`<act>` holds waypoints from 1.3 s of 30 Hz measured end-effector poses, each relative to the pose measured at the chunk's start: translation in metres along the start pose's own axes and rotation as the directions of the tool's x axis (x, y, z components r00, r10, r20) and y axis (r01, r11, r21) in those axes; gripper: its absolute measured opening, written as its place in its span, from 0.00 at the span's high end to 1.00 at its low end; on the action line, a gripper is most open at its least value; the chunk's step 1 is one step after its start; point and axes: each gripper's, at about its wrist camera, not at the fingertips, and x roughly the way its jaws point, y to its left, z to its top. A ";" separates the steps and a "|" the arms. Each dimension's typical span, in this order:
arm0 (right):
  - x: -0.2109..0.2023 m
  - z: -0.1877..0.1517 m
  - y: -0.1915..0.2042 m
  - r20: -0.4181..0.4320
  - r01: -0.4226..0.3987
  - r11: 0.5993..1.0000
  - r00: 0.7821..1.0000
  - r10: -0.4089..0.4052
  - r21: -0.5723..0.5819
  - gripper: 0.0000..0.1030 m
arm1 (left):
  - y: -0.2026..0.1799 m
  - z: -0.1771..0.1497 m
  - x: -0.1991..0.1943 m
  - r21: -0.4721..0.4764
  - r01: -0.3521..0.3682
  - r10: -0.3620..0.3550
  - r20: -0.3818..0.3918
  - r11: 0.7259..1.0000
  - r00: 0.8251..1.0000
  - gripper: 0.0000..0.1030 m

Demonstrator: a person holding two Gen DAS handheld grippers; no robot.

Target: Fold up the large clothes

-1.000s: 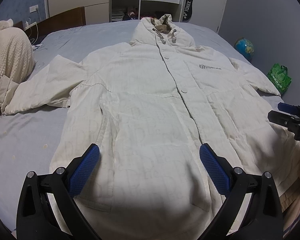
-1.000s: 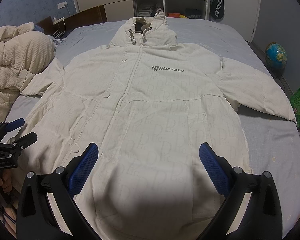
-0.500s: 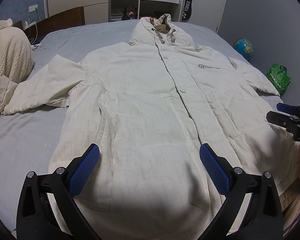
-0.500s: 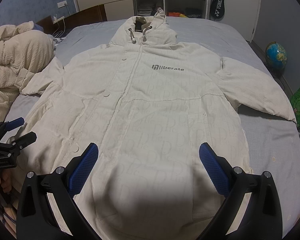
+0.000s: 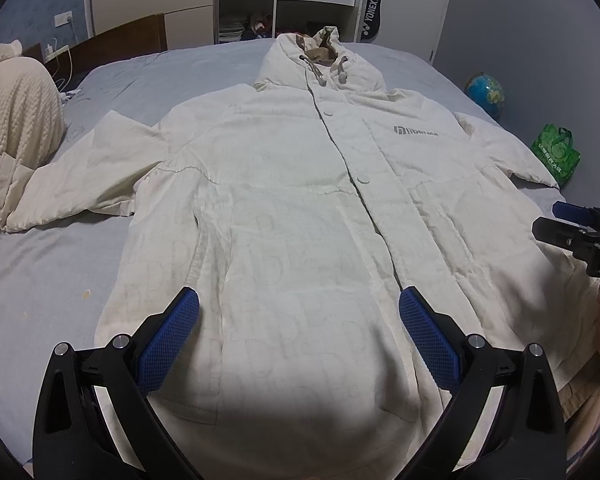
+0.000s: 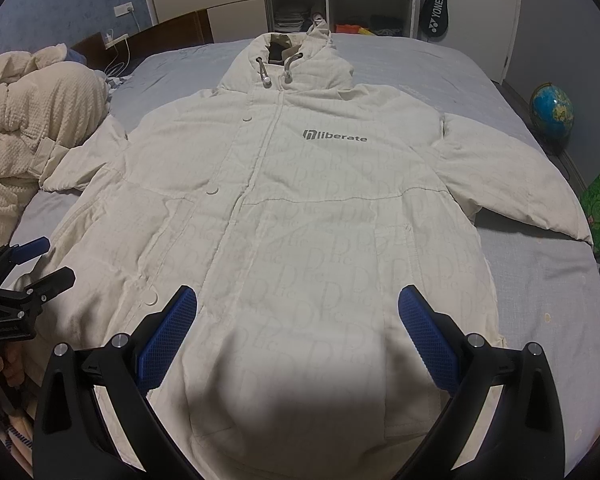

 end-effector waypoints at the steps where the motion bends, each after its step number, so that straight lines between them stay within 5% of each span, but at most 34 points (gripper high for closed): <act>1: 0.000 0.000 0.000 -0.001 0.000 1.000 1.000 0.000 0.000 0.06 | 0.000 0.000 0.000 0.000 0.000 0.000 -0.001 1.000 1.000 0.06; 17: -0.003 0.004 -0.006 0.007 -0.018 1.000 1.000 0.017 0.025 0.06 | 0.003 0.000 0.000 -0.022 0.014 -0.015 -0.009 1.000 1.000 0.06; 25: -0.028 0.035 -0.042 0.055 -0.076 0.993 0.996 0.071 0.093 0.06 | 0.011 -0.001 0.004 -0.071 0.031 -0.032 -0.021 0.997 0.999 0.06; 33: -0.031 0.061 -0.169 0.089 -0.102 0.946 0.993 0.078 0.307 0.06 | 0.006 -0.004 0.008 -0.035 0.043 -0.045 -0.034 0.998 0.998 0.06; 39: -0.013 0.041 -0.290 0.093 -0.064 0.835 0.996 0.015 0.547 0.06 | 0.004 -0.006 0.015 -0.036 0.076 -0.078 -0.049 0.996 0.996 0.06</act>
